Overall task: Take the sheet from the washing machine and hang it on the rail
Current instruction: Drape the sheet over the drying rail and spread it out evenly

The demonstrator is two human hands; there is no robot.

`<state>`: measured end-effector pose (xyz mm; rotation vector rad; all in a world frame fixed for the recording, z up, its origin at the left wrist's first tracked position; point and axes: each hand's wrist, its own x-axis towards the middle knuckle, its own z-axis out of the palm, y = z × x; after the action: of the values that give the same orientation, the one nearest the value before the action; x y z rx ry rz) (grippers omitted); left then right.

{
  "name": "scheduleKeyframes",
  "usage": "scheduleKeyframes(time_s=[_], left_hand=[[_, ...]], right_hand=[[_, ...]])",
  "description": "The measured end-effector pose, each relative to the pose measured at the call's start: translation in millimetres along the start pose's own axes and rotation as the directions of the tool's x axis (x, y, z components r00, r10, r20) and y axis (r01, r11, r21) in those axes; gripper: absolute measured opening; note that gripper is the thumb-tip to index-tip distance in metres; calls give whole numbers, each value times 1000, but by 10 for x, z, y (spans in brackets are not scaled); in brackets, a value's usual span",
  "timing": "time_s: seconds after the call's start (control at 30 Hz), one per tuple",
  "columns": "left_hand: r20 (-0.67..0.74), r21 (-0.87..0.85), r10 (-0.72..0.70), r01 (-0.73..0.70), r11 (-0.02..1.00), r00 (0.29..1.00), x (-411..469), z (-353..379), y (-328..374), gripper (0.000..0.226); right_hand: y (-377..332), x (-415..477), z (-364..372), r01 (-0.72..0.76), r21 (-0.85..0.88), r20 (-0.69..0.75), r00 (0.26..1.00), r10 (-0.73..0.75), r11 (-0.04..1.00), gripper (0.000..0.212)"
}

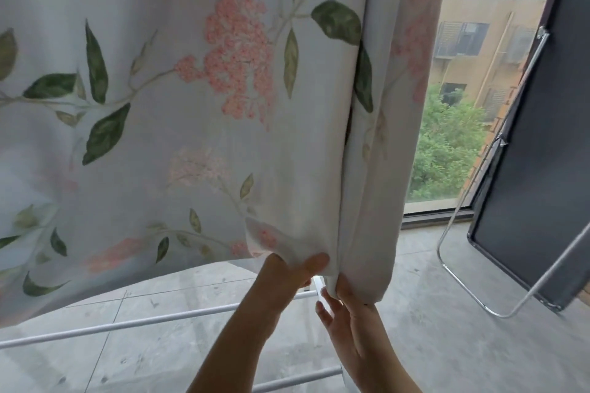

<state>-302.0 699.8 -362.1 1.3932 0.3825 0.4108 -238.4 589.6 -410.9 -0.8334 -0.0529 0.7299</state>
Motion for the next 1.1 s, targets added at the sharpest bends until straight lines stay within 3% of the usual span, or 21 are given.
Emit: scheduleKeyframes(time_s=[0.17, 0.4, 0.67, 0.93, 1.1], left_hand=[[-147, -28, -24, 21, 999, 989, 118, 53, -102, 24], [-345, 8, -62, 69, 998, 936, 211, -91, -212, 33], [-349, -9, -79, 81, 997, 934, 202, -87, -334, 21], [-368, -27, -112, 110, 994, 923, 175, -115, -433, 20], [-391, -17, -120, 123, 992, 912, 153, -120, -460, 18]], right_hand=[[-45, -18, -109, 6, 18, -65, 998, -5, 1000, 30], [-358, 2, -400, 112, 78, -34, 993, -110, 991, 25], [-105, 2, -620, 46, 120, -159, 987, -27, 992, 16], [-63, 11, -798, 72, 172, -147, 988, -47, 982, 15], [-22, 50, -886, 65, 95, -236, 971, -41, 993, 10]])
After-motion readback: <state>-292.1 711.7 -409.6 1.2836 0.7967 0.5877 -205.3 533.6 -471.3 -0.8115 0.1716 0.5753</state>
